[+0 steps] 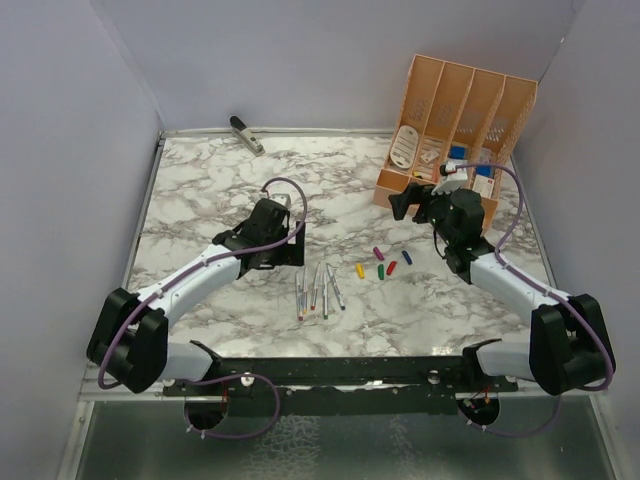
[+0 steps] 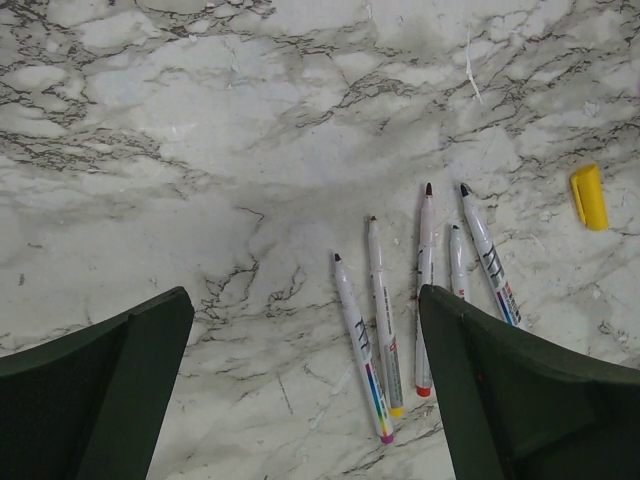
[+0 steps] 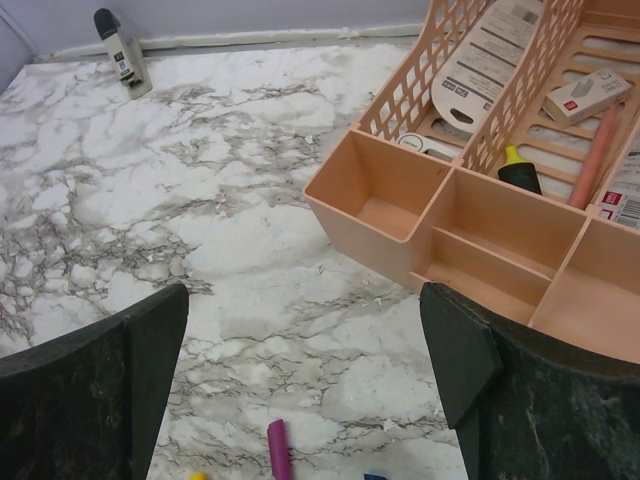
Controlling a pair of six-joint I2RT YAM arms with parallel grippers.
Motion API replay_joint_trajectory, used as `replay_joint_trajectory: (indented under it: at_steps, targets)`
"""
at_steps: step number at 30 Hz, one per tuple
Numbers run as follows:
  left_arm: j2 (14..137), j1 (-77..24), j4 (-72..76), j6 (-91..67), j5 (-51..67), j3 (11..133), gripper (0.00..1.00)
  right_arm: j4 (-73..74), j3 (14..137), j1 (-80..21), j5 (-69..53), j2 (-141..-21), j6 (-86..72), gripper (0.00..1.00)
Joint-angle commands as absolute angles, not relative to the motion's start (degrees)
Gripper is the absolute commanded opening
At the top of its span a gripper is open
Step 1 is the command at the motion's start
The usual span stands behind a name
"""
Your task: Insert the pens into the pen caps
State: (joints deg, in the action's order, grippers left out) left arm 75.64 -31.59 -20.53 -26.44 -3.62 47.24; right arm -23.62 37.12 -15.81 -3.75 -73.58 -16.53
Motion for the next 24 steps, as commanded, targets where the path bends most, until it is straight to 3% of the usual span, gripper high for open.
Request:
replay_joint_trajectory:
  at_steps: [1,6,19,24]
  targets:
    - [77.29,-33.16,-30.43,-28.66,-9.99,52.42,0.99,-24.17,37.93,-16.00,-5.07,-73.48,-17.54,1.00]
    - [79.88,-34.44,-35.78,-29.83,-8.94,55.49,0.94,-23.71,38.26,-16.00,-4.92,-73.84,-18.17,1.00]
    - [84.60,-36.78,-48.68,-32.72,-2.81,62.12,0.62,-22.94,37.98,-16.00,-5.29,-73.74,-19.59,0.88]
    - [87.59,-36.83,-49.09,-30.69,2.42,62.61,0.57,-23.14,37.81,-16.02,-5.86,-73.41,-18.87,0.87]
